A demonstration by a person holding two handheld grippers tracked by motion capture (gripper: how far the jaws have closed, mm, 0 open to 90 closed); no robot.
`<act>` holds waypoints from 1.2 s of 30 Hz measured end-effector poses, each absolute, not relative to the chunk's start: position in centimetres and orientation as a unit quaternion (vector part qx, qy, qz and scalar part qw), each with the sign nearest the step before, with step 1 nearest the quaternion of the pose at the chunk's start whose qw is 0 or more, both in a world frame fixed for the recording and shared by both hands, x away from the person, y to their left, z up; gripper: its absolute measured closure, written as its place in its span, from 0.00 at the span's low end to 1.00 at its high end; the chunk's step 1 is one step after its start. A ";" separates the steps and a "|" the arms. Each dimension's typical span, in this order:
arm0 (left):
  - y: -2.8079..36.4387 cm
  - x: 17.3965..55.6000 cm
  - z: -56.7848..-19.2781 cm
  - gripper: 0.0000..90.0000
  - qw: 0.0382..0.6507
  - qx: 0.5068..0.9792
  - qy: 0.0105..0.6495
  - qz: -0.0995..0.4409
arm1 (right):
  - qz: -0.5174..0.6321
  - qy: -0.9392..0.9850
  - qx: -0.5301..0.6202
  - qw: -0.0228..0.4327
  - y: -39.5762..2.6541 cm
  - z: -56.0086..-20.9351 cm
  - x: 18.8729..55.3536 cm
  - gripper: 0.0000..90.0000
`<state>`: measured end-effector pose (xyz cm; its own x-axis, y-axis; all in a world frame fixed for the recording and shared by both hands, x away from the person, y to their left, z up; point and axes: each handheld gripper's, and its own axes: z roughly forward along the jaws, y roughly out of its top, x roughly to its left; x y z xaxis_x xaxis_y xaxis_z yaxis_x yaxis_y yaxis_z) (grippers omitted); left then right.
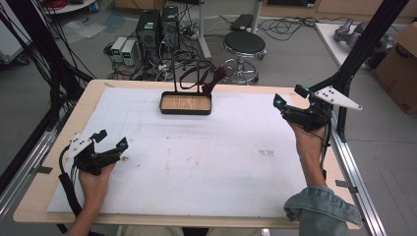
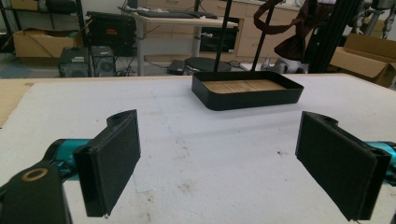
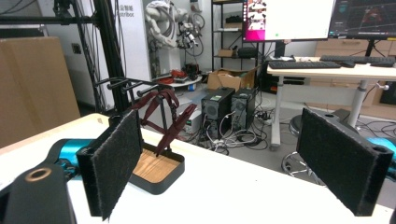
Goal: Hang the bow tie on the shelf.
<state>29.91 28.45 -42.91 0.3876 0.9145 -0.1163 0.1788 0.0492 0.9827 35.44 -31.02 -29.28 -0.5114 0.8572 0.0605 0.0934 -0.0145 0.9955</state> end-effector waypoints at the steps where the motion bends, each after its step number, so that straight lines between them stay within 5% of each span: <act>1: 28.5 29.9 -42.9 0.16 0.568 0.609 0.449 0.324 | 0.602 0.626 0.382 0.316 -31.2 -29.4 35.2 0.14; 36: 28.5 29.8 -42.9 0.16 0.567 0.606 0.452 0.328 | 0.582 0.627 0.421 0.301 -31.6 -39.5 29.7 0.13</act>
